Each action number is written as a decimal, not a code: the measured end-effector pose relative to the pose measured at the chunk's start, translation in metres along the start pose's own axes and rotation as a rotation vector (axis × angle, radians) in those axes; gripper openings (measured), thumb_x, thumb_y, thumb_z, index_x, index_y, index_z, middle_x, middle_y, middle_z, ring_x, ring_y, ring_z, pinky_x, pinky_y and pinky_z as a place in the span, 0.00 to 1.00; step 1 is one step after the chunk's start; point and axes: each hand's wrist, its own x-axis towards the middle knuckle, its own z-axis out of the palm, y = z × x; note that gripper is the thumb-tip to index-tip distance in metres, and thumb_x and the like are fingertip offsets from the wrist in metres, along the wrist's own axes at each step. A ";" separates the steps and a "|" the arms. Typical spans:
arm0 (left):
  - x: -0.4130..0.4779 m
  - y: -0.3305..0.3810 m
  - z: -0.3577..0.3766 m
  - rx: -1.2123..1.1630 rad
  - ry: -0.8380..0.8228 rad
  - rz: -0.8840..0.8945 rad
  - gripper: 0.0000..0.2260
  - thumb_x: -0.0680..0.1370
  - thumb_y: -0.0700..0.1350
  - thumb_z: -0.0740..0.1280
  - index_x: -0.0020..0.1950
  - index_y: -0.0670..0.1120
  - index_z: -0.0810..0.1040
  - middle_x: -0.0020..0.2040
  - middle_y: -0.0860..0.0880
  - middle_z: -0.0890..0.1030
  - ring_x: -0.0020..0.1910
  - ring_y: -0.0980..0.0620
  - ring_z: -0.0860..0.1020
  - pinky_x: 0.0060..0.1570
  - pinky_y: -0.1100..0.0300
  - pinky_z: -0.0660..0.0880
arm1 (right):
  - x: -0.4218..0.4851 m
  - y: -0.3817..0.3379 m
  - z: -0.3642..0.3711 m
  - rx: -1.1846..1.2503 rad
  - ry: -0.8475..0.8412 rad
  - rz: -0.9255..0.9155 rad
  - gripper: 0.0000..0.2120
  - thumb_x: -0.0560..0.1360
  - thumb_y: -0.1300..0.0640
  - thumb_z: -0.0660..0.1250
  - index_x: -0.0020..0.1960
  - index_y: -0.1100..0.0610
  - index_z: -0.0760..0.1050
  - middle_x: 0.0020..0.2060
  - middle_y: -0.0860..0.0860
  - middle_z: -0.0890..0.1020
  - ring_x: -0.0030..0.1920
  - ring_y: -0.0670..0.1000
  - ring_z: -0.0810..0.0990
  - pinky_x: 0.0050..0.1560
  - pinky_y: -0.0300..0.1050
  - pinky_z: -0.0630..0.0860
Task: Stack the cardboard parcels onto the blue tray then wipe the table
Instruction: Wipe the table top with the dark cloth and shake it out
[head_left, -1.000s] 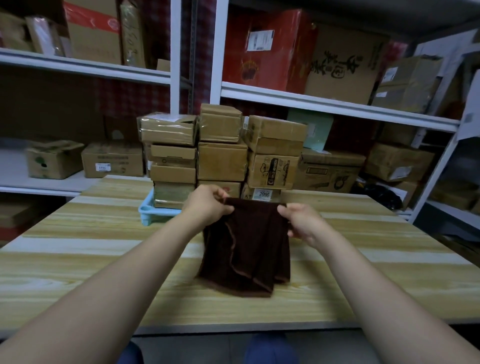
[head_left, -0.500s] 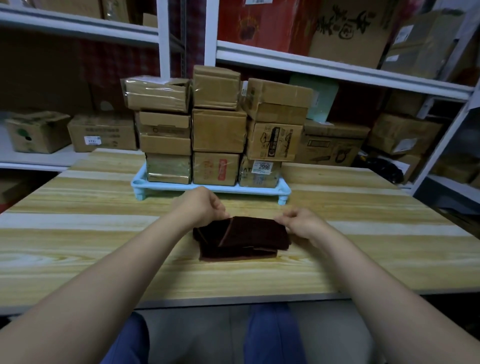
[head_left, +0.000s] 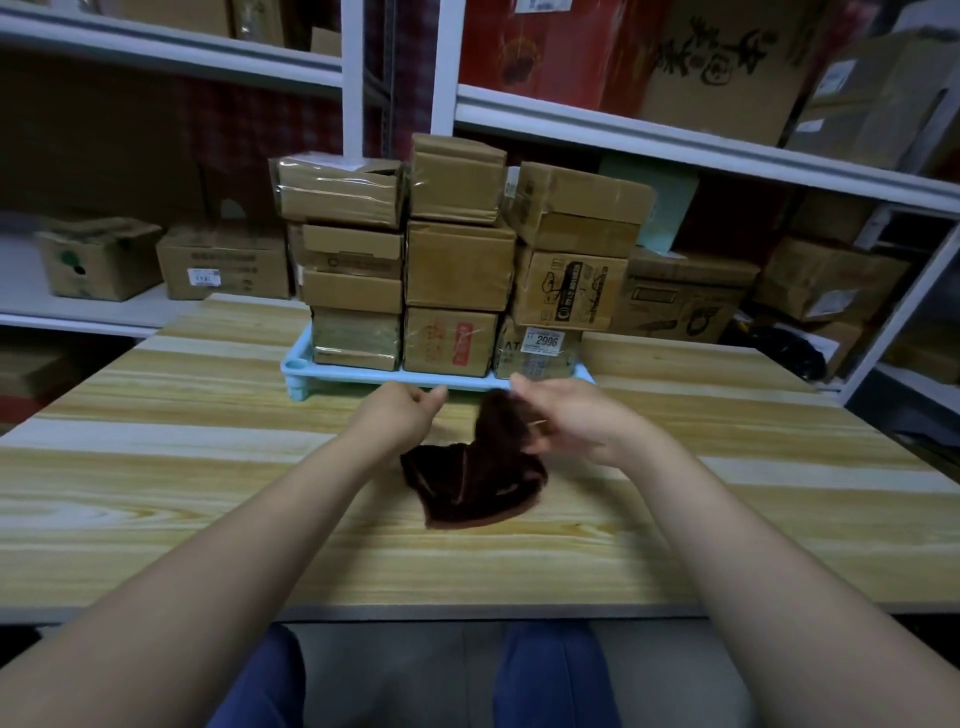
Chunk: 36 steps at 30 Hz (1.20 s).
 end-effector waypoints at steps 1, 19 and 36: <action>0.001 -0.002 -0.002 -0.026 0.016 -0.030 0.24 0.81 0.60 0.56 0.56 0.43 0.81 0.54 0.42 0.82 0.52 0.43 0.79 0.57 0.50 0.75 | -0.003 -0.005 0.005 0.191 -0.130 0.012 0.19 0.82 0.50 0.63 0.62 0.66 0.75 0.52 0.60 0.83 0.50 0.58 0.83 0.48 0.47 0.83; 0.013 -0.013 -0.006 0.234 -0.363 -0.019 0.21 0.71 0.52 0.75 0.61 0.46 0.78 0.55 0.46 0.82 0.54 0.46 0.79 0.60 0.51 0.75 | 0.029 0.024 0.018 -0.455 -0.294 0.111 0.06 0.75 0.52 0.73 0.50 0.51 0.80 0.41 0.49 0.80 0.38 0.46 0.76 0.27 0.36 0.69; 0.086 0.015 -0.014 -0.145 0.186 0.307 0.13 0.70 0.38 0.75 0.47 0.55 0.81 0.48 0.53 0.83 0.51 0.51 0.80 0.54 0.56 0.76 | 0.108 -0.009 0.024 -0.109 0.200 -0.353 0.15 0.75 0.64 0.69 0.50 0.43 0.75 0.50 0.49 0.82 0.57 0.53 0.80 0.63 0.57 0.76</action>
